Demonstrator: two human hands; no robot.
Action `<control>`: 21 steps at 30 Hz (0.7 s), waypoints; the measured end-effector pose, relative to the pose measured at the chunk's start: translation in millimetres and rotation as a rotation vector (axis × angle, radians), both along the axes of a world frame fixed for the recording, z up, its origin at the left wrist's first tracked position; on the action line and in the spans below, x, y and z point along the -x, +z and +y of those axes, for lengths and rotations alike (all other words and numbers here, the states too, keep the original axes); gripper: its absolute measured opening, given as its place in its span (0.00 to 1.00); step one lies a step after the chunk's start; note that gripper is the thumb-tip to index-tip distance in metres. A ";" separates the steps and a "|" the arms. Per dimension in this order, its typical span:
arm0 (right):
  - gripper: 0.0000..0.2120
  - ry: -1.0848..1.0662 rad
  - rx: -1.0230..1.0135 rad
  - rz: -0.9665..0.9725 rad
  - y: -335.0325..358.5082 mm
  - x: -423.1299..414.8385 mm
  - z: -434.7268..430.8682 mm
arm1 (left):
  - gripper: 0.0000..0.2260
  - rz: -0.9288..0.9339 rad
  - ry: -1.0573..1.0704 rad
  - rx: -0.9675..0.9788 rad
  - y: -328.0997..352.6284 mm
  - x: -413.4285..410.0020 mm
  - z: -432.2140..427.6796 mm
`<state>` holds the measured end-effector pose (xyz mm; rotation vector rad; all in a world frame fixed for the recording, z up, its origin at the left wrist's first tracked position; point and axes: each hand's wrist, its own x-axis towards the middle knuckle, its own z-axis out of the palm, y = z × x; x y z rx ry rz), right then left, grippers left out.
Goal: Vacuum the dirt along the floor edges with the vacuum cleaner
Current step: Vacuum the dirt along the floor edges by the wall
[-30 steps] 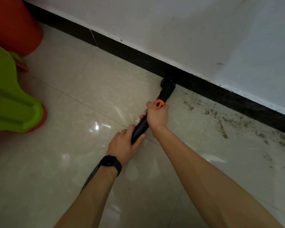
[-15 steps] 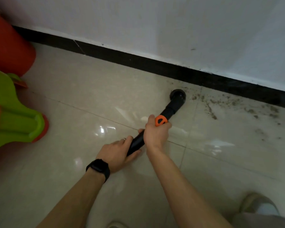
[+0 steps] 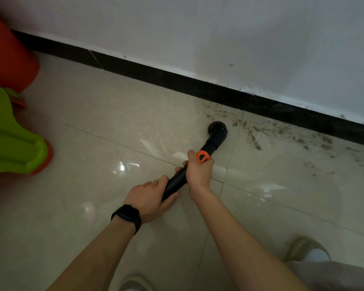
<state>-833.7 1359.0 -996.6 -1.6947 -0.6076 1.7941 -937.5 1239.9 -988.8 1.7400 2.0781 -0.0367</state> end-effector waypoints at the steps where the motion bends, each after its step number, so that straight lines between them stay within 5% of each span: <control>1: 0.11 0.025 -0.002 0.012 -0.7 3.2 -1.9 | 0.18 0.008 0.015 0.012 0.2 1.6 -2.6; 21: 0.16 0.159 -0.039 0.009 -4.6 7.6 37.7 | 0.18 0.059 0.098 0.073 -2.9 -9.2 30.3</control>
